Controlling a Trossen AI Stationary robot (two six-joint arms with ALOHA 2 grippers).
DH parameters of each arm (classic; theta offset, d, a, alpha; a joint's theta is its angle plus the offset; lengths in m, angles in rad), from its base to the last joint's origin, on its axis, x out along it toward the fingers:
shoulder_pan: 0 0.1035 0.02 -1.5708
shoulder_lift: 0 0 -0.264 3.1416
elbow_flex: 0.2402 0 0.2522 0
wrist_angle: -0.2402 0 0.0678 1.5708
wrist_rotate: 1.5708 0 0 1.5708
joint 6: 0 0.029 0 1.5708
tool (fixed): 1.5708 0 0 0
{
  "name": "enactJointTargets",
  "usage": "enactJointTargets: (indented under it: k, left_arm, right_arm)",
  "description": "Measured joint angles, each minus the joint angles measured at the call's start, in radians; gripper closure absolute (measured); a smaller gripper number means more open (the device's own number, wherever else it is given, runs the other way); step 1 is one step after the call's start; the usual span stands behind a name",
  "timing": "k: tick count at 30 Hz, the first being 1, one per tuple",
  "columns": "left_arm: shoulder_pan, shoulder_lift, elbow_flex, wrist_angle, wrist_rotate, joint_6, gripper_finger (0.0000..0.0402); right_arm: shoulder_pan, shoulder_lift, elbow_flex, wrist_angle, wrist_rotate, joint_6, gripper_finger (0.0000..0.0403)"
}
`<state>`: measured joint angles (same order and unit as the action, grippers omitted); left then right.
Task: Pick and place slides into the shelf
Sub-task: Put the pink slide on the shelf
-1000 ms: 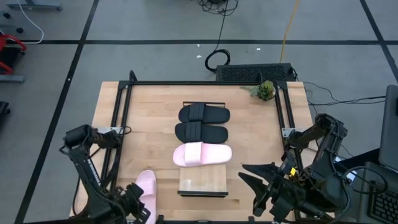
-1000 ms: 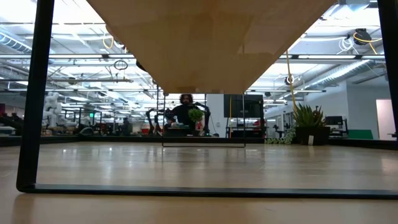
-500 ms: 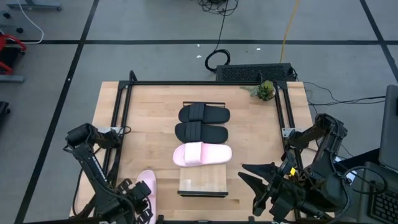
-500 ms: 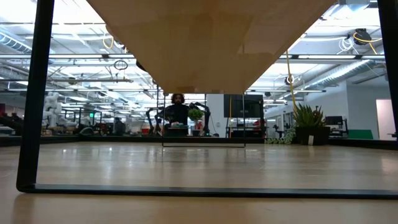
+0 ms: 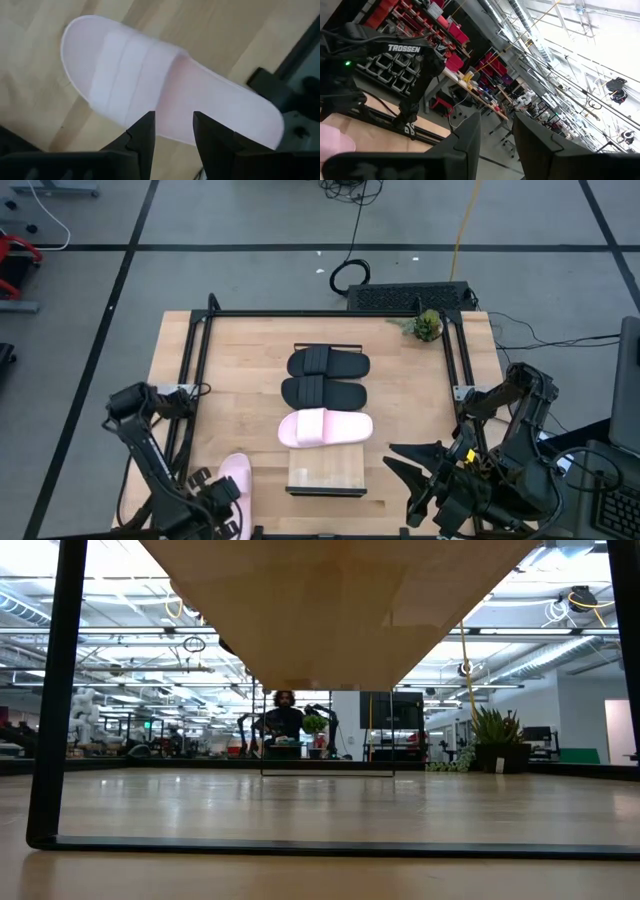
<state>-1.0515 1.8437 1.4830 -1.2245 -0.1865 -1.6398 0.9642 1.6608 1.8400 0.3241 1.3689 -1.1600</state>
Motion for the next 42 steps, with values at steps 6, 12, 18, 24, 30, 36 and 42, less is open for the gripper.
enactJointTargets:
  k: [6, 12, 18, 24, 30, 36, 42]
  left_arm:
    - [0.010, 0.059, 0.000, -0.002, 0.012, 0.025, 0.0270]
    - [0.013, 0.090, 0.000, -0.005, 0.001, 0.027, 0.0270]
    - [0.014, 0.130, 0.000, -0.009, 0.003, 0.065, 0.0270]
    - [0.035, 0.148, 0.000, -0.012, 0.013, 0.047, 0.0270]
    - [0.054, 0.145, 0.000, -0.085, 0.013, 0.015, 0.0270]
    - [0.057, 0.145, 0.000, -0.124, 0.007, 0.048, 0.0270]
    - [0.057, 0.145, 0.000, -0.182, 0.006, 0.048, 0.0270]
  right_arm:
    - [0.000, 0.000, 0.000, 0.000, -0.001, -0.004, 0.0296]
    - [0.000, 0.000, 0.000, 0.000, -0.002, -0.004, 0.0296]
    - [0.000, 0.000, 0.000, 0.000, -0.003, -0.004, 0.0296]
    - [0.000, 0.000, 0.000, 0.000, -0.003, -0.004, 0.0296]
    - [0.000, 0.000, 0.000, 0.000, -0.002, -0.004, 0.0296]
    - [0.000, 0.000, 0.000, 0.000, -0.001, -0.004, 0.0296]
    - [0.000, 0.000, 0.000, 0.000, -0.001, -0.004, 0.0296]
